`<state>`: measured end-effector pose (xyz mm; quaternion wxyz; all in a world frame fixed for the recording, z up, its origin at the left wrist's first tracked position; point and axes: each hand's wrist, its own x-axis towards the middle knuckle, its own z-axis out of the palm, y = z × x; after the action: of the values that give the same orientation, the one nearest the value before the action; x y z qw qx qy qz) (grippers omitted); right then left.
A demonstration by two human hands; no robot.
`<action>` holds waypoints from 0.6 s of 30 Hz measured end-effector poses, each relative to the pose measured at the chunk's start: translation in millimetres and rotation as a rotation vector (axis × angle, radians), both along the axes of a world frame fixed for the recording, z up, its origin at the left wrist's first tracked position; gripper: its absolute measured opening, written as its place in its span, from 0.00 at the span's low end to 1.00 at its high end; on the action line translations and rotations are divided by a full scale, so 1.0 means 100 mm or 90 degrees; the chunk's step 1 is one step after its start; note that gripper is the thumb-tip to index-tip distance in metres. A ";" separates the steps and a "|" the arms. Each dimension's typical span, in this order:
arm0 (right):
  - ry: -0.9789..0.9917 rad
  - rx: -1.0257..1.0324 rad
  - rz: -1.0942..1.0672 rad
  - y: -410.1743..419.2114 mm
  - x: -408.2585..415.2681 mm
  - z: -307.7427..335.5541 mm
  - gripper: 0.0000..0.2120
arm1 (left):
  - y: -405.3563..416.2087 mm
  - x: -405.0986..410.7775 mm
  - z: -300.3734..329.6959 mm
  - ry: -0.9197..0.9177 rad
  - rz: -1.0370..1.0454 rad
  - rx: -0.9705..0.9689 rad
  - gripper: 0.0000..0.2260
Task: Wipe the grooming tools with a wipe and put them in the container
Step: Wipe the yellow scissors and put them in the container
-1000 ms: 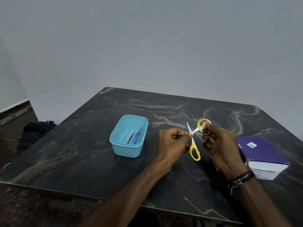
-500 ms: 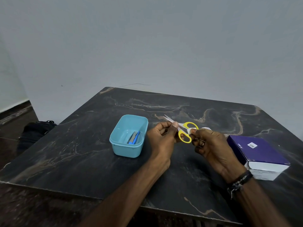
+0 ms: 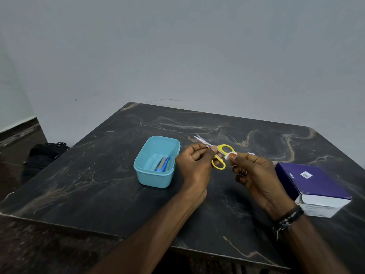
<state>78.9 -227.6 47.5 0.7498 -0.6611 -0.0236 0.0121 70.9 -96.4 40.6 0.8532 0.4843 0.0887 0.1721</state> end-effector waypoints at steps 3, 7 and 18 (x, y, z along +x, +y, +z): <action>-0.006 0.003 -0.031 -0.02 0.02 -0.01 0.04 | 0.02 -0.01 0.00 0.001 -0.004 0.006 0.06; -0.012 -0.022 -0.030 -0.05 0.03 -0.03 0.04 | 0.02 -0.02 0.00 -0.011 -0.016 0.042 0.05; -0.042 -0.152 0.117 0.01 -0.01 -0.07 0.13 | 0.00 0.02 -0.05 0.009 0.013 0.119 0.10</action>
<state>78.2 -227.1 40.3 0.6602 -0.7409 -0.1066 0.0617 73.4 -96.9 35.8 0.8017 0.5623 0.0834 0.1846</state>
